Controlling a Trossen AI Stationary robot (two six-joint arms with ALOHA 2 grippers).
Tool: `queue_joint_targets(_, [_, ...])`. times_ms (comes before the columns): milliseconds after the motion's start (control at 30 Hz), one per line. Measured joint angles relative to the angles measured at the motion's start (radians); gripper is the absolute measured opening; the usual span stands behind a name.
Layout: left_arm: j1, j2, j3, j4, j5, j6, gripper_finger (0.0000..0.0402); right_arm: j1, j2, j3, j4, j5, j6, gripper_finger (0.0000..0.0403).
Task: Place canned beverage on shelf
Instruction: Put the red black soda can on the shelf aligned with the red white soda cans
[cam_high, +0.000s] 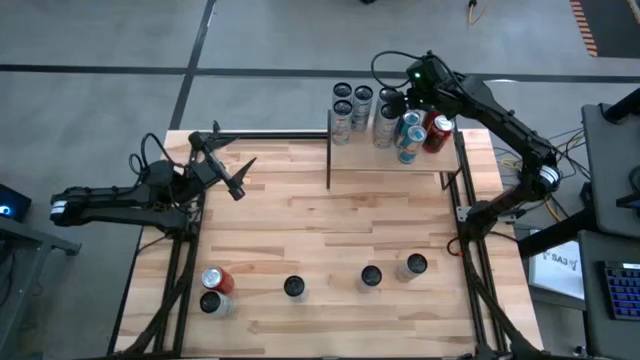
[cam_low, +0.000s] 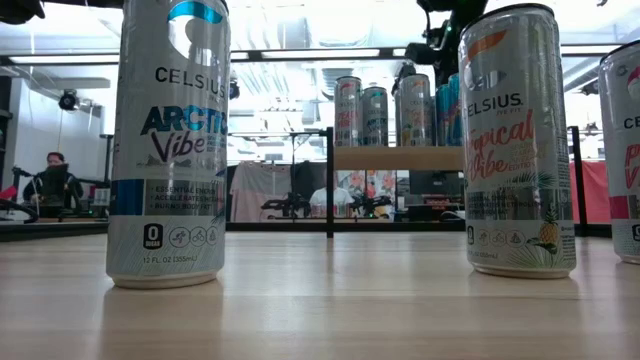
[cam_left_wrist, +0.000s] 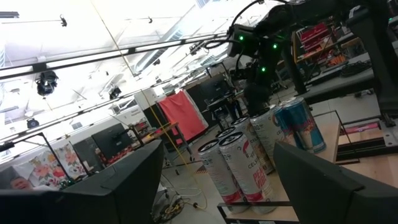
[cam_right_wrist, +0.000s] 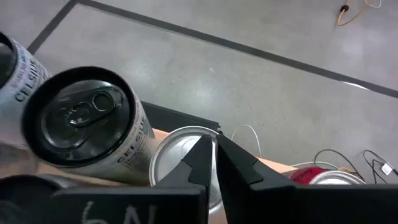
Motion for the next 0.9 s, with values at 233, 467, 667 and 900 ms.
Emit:
queue_joint_targets(233, [0.0, 0.0, 0.0, 0.0, 0.001, 0.0, 0.0288, 0.022, -0.063, 0.0, -0.025, -0.069, 0.023, 0.0013])
queue_joint_targets(467, [0.0, 0.016, 0.0, 0.005, 0.001, 0.002, 0.0288, 0.096, -0.079, -0.034, -0.103, -0.105, 0.071, 0.0013])
queue_joint_targets(667, [0.0, 0.05, 0.0, 0.022, 0.001, -0.063, 0.0288, 0.196, -0.105, -0.033, -0.059, -0.096, 0.078, 0.0013])
queue_joint_targets(900, [-0.009, 0.088, 0.0, -0.083, 0.012, -0.395, 0.0288, 0.432, -0.184, -0.032, -0.048, 0.012, 0.082, 0.0013])
